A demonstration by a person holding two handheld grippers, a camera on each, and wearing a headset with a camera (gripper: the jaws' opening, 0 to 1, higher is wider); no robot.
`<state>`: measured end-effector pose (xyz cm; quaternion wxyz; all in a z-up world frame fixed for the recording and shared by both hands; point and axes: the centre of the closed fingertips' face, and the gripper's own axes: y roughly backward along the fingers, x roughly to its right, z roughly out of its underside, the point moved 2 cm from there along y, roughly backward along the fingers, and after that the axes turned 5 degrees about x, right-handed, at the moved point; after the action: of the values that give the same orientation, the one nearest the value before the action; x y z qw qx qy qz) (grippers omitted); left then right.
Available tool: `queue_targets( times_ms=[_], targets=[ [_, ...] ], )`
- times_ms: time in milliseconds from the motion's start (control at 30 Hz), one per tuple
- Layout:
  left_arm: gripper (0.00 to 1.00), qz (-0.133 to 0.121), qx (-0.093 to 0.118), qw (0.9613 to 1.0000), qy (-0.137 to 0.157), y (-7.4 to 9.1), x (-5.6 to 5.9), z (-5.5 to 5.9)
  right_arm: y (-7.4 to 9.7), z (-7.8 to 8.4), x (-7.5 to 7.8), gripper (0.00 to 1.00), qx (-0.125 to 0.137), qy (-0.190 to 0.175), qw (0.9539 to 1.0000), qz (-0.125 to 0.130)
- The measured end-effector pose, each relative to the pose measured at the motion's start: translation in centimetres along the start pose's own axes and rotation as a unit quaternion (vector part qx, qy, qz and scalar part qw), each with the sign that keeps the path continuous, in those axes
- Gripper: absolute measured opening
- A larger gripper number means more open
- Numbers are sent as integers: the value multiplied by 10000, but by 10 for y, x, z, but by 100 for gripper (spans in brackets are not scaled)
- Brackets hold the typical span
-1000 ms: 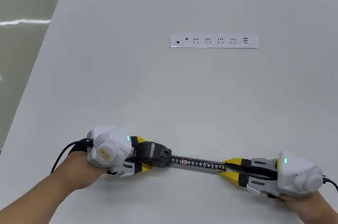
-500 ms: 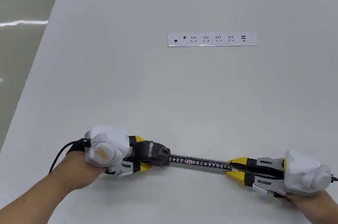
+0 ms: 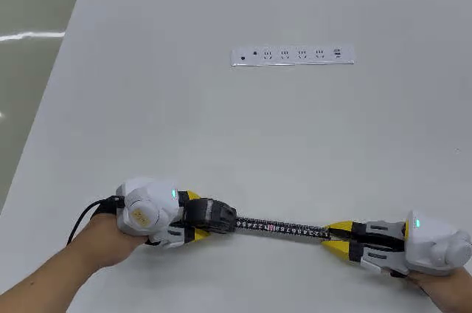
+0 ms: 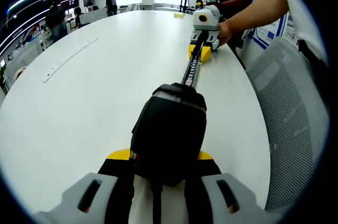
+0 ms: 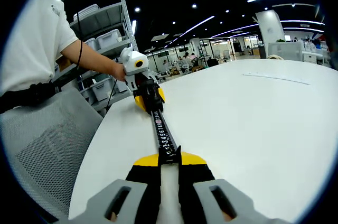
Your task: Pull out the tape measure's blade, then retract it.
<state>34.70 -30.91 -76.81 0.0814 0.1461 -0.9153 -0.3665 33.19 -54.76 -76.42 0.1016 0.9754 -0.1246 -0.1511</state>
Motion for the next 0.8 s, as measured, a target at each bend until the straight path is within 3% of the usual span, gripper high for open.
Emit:
queue_targets(
  times_ms=[800],
  targets=[
    [33, -34, -36, 10000, -13, 0, 1, 0, 24, 1, 1, 8, 46, -114, 9999, 96]
  ],
)
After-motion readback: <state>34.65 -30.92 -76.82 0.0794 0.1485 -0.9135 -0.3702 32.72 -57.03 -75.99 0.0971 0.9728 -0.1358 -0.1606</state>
